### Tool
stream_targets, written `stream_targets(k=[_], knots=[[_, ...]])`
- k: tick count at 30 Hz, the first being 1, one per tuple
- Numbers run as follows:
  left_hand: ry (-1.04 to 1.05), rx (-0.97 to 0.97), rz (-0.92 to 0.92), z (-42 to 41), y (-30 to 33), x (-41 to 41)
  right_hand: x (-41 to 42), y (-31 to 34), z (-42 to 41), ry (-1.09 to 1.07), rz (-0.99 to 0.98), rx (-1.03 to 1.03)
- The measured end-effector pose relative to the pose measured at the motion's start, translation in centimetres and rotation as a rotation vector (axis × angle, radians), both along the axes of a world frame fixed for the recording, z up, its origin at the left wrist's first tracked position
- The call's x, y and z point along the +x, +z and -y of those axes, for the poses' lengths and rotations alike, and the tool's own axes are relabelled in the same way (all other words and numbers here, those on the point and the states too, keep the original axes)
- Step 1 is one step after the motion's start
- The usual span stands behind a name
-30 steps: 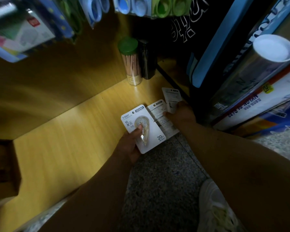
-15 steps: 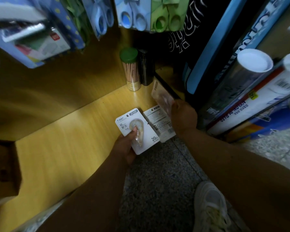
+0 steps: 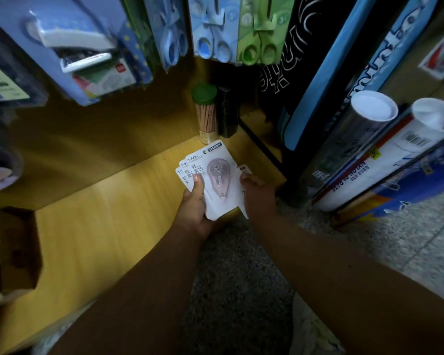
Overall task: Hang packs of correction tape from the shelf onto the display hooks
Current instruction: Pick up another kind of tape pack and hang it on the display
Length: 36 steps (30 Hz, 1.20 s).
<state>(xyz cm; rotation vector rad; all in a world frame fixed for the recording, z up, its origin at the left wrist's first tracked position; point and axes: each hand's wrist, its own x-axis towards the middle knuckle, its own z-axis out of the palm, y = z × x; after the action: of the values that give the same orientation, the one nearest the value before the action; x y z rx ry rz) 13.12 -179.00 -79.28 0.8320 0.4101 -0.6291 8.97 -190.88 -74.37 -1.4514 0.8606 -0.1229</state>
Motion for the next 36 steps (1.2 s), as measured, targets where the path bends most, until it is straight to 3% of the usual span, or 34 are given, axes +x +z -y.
stream_targets(k=[5, 9, 12, 18, 26, 30, 34, 36], knots=[[0.022, 0.002, 0.02, 0.3, 0.6, -0.1, 0.1, -0.9, -1.4, -0.033, 0.056, 0.018], [0.036, 0.061, -0.031, -0.5, 0.3, 0.3, -0.2, -1.7, 0.8, 0.079, 0.03, -0.177], [0.05, 0.076, -0.051, -1.4, -0.1, 0.2, 0.1, -3.5, 3.1, 0.254, -0.074, -0.428], [-0.026, 0.063, -0.034, -3.6, -1.1, -0.2, 1.5, -6.7, 3.6, 0.432, -0.307, -0.504], [-0.051, 0.108, -0.035, -5.8, -2.6, -0.8, 2.6, -8.2, 3.3, 0.55, -0.414, -0.656], [-0.045, 0.126, -0.001, -5.5, -2.9, -1.0, 2.5, -7.0, 3.9, 0.502, -0.369, -0.608], [-0.045, 0.152, -0.003, -4.9, -2.0, -1.2, 2.0, -5.0, 4.8, 0.258, -0.236, -0.623], [-0.04, 0.163, -0.007, -4.7, -1.3, -1.4, 1.6, -3.6, 4.8, 0.147, -0.157, -0.538]])
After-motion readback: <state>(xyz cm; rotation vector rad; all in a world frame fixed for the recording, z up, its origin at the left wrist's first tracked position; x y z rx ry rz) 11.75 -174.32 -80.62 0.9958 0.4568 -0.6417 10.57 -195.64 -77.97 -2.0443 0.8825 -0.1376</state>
